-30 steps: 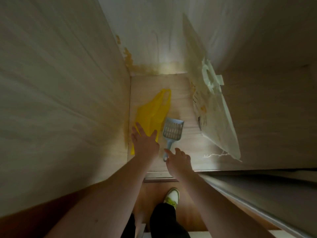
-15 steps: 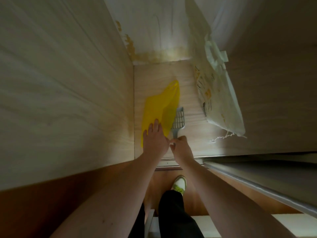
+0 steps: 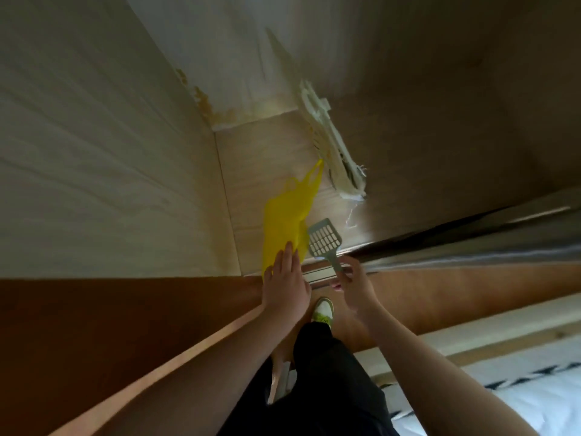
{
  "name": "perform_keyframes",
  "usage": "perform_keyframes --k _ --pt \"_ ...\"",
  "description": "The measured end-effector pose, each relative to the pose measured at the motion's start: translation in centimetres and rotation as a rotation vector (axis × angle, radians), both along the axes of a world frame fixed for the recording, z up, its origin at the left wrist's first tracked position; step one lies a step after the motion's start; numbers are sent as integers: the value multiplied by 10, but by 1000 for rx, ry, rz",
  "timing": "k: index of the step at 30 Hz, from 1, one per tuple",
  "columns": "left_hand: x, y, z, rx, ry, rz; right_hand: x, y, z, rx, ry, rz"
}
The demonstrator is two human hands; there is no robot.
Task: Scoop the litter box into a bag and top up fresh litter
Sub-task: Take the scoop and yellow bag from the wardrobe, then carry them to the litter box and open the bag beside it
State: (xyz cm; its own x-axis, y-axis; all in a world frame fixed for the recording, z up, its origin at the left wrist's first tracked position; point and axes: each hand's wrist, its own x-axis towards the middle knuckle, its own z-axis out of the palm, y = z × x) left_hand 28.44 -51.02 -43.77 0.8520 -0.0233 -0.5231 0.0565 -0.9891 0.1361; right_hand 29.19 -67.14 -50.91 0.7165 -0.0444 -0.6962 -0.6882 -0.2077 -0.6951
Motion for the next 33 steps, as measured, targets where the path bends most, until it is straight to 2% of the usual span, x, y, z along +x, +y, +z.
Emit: perform_keyframes --k 6,13,16,19,22,27,33 --pt "-40 -4 17 -84 -96 -197 -51 -6 24 205 33 -269" --pt "-82 11 37 -230 -195 -482 -130 9 55 26 -4 -343" --pt "-94 28 49 -264 -183 -627 -167 26 76 38 -45 -508" --pt "-102 50 64 -354 -209 -744 -204 50 89 167 -77 -727" --pt "-111 69 85 -421 -176 -813 -234 74 100 232 -106 -828" --pt "-127 73 111 -461 -163 -969 -273 96 115 205 -170 -945" --pt "-152 59 124 -615 -122 -1077 -315 93 123 111 -223 -1103"
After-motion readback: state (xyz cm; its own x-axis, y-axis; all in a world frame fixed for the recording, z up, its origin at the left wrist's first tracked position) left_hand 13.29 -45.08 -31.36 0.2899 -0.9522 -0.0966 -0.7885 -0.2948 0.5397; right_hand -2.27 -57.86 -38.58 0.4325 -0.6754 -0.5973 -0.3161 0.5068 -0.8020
